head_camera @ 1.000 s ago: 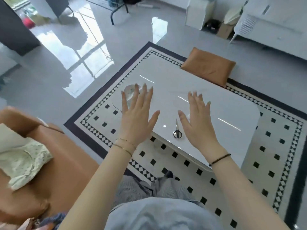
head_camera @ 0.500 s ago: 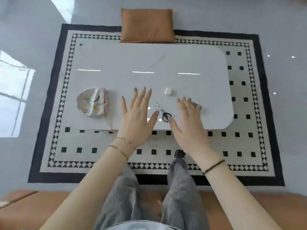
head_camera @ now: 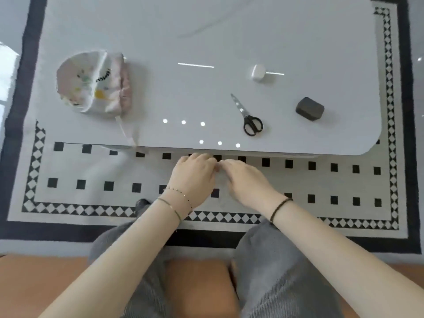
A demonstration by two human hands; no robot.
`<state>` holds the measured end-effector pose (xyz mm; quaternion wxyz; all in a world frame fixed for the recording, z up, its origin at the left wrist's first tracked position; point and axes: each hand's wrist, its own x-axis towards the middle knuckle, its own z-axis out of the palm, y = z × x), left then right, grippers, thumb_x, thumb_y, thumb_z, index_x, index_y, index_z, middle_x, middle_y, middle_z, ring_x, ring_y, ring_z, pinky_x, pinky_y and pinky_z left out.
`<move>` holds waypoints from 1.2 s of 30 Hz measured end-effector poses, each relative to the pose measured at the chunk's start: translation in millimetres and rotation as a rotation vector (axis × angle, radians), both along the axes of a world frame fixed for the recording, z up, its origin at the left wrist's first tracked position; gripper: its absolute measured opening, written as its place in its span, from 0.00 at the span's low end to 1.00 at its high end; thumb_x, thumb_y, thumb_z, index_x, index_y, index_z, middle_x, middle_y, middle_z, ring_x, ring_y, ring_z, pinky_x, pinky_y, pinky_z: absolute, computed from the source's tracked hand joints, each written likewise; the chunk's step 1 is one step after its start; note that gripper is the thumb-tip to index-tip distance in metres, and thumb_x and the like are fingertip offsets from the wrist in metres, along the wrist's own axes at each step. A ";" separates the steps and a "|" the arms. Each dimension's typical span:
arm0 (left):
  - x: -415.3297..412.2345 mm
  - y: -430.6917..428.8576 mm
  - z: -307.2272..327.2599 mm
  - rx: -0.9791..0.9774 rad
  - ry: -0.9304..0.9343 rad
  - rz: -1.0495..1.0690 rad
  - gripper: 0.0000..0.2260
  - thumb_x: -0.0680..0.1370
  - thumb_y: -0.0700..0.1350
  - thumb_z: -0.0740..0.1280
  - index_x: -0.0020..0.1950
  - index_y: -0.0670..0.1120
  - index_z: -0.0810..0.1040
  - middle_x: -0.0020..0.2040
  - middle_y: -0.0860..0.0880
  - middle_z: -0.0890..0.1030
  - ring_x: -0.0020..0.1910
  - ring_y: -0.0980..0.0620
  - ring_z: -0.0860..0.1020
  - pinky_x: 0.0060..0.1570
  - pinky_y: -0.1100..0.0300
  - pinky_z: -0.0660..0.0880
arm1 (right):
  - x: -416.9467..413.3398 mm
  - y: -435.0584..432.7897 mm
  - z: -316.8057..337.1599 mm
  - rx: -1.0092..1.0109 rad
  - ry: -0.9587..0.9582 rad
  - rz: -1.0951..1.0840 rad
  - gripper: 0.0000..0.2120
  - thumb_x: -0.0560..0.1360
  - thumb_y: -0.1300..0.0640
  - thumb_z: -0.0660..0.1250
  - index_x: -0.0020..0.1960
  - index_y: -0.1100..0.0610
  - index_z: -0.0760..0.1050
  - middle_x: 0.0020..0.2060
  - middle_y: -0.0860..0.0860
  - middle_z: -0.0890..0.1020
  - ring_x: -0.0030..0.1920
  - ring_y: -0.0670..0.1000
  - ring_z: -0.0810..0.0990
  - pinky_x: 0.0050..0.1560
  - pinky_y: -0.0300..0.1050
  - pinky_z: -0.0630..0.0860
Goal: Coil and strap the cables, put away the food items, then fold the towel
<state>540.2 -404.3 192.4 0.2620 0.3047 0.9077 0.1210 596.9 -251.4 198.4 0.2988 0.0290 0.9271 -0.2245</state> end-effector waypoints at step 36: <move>80.1 -90.3 -198.2 -0.159 0.250 -0.064 0.27 0.81 0.43 0.60 0.79 0.54 0.57 0.76 0.53 0.65 0.75 0.50 0.65 0.73 0.51 0.63 | 151.3 72.2 -203.3 0.133 0.405 -0.068 0.16 0.80 0.50 0.65 0.67 0.44 0.75 0.64 0.38 0.73 0.66 0.42 0.69 0.56 0.43 0.74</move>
